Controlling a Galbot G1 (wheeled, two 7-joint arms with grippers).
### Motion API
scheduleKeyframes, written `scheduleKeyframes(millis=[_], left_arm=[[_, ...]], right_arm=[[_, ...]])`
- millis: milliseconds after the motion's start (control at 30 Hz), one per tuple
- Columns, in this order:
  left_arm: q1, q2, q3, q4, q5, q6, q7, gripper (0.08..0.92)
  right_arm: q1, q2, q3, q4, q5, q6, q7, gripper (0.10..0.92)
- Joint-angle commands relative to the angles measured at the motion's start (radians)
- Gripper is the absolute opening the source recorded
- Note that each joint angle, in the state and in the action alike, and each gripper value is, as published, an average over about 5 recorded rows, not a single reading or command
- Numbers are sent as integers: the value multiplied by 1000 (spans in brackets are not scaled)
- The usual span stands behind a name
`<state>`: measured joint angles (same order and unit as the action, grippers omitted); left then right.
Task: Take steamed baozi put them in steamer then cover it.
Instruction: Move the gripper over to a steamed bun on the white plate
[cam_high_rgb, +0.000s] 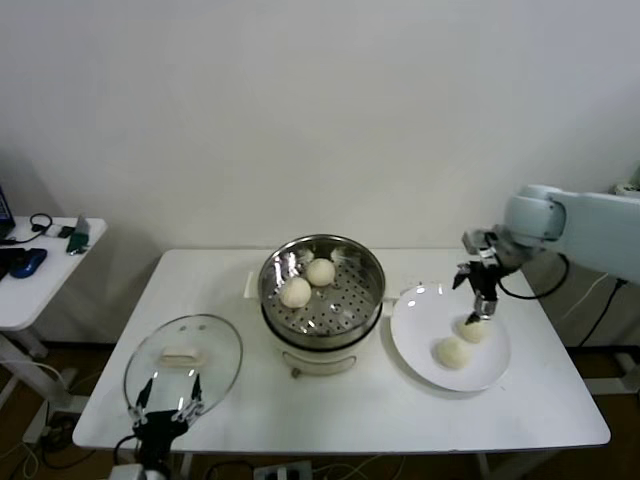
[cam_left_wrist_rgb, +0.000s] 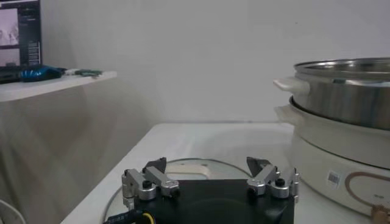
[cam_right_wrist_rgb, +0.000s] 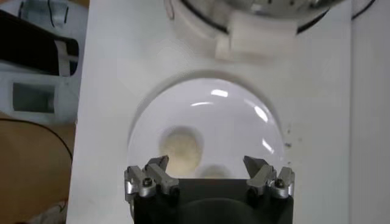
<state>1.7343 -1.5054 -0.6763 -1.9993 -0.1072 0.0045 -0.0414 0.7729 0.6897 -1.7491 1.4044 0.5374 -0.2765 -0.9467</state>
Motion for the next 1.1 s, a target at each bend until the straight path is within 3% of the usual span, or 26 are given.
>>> scheduleKeyframes(millis=[33,633,1100], left_arm=[[3,-3,-5,-3,-1,-1,1,823],[15,-8,0,-8,8,-8,0,823],[27,-7,2,-16,14,-13,-3,823]], right_arm=[[-325,-106,203,0,-163,-29,53,823],[-562,-23,399,-106,-244,-59,143,817],[-502,-2,378,-112,-222,-43,121,698]])
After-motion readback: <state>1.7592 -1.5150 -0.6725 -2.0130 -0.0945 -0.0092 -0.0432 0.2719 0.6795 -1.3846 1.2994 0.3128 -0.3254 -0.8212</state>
